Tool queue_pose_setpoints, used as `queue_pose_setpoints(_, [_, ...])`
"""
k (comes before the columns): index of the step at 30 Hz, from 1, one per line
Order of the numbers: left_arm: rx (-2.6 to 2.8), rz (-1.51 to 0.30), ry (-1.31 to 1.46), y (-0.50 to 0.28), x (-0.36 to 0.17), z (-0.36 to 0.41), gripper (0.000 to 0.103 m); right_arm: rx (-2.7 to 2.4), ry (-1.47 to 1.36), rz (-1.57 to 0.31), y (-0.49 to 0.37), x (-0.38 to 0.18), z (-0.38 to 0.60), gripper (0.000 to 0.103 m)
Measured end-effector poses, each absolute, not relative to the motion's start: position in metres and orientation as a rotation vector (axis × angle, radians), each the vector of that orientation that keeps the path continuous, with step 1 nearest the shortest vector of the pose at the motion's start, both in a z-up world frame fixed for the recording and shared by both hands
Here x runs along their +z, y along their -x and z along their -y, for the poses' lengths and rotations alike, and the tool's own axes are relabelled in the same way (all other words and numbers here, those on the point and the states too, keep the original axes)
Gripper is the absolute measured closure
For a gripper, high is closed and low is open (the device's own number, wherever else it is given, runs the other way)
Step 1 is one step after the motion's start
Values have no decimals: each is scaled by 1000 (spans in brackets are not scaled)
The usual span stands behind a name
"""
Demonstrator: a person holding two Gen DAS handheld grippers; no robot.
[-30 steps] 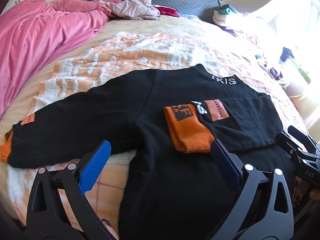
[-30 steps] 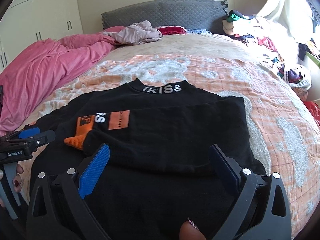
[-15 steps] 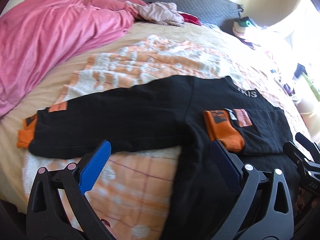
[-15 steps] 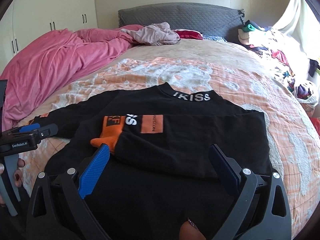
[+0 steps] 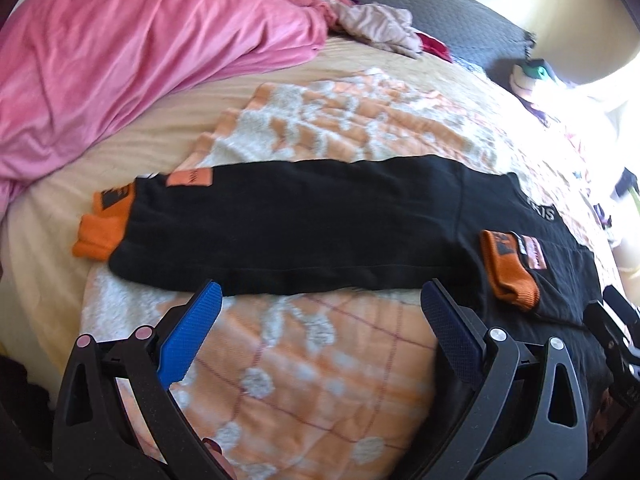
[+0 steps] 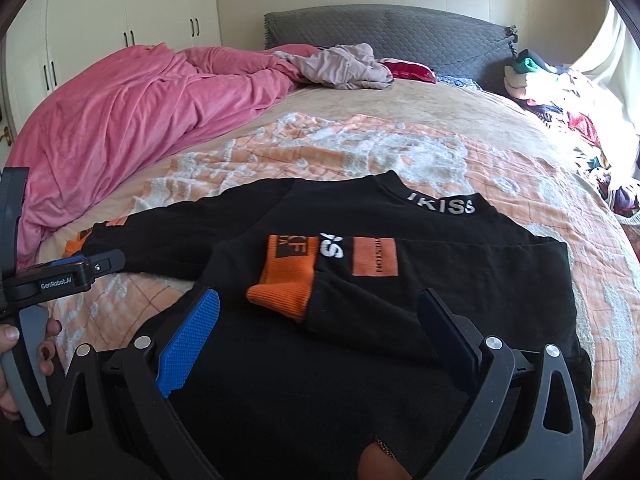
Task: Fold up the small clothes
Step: 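Move the left gripper to the other sleeve's orange cuff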
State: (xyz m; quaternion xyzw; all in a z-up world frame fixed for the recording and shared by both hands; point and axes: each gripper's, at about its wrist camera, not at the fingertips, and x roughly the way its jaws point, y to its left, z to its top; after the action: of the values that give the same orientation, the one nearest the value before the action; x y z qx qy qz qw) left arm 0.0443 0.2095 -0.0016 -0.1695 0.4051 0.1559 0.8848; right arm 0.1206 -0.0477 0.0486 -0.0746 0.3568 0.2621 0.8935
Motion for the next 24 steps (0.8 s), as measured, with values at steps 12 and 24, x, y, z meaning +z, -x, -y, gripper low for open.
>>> queue_pose_setpoints(12, [377,-878,481,-23,-19,-246,10,570,205,-744,-110,43,21,5])
queue_pose_setpoints(24, [416,-813,670,-12,-36,-284,10,577,208,-743,-104,43,13,5])
